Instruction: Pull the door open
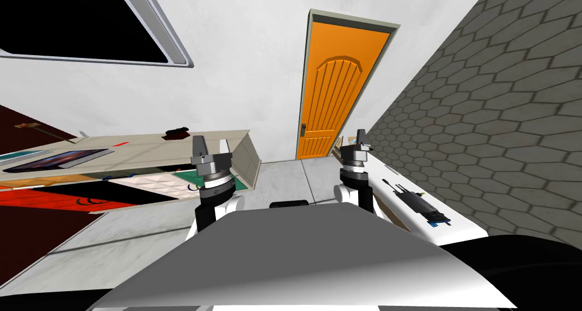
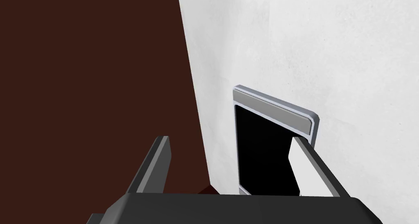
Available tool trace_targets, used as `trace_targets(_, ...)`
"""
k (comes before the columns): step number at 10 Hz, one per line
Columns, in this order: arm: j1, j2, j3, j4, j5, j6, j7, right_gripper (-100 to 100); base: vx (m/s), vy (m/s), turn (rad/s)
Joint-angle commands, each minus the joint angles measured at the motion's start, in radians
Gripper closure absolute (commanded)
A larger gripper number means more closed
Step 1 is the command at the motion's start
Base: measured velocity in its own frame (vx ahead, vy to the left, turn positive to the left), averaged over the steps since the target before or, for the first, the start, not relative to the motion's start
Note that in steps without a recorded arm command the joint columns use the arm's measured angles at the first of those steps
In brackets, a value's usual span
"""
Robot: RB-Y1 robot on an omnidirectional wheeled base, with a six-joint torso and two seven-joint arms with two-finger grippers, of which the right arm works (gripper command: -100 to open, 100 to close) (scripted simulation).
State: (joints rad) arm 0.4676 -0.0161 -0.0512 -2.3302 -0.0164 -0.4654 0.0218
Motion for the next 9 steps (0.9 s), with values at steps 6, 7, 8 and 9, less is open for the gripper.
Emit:
trace_targets(6, -0.062, -0.035, -0.006, 0.128, 0.048, -0.014, 0.065, -100, 0.088, 0.003, -0.016)
trace_targets(7, -0.078, -0.044, -0.008, 0.162, 0.061, -0.017, 0.082, -100, 0.097, 0.007, -0.026)
trace_targets(8, -0.088, -0.049, -0.009, 0.183, 0.069, -0.019, 0.093, -100, 0.119, 0.018, -0.023)
trace_targets(9, -0.098, -0.054, -0.01, 0.203, 0.077, -0.022, 0.103, -100, 0.111, 0.024, -0.013)
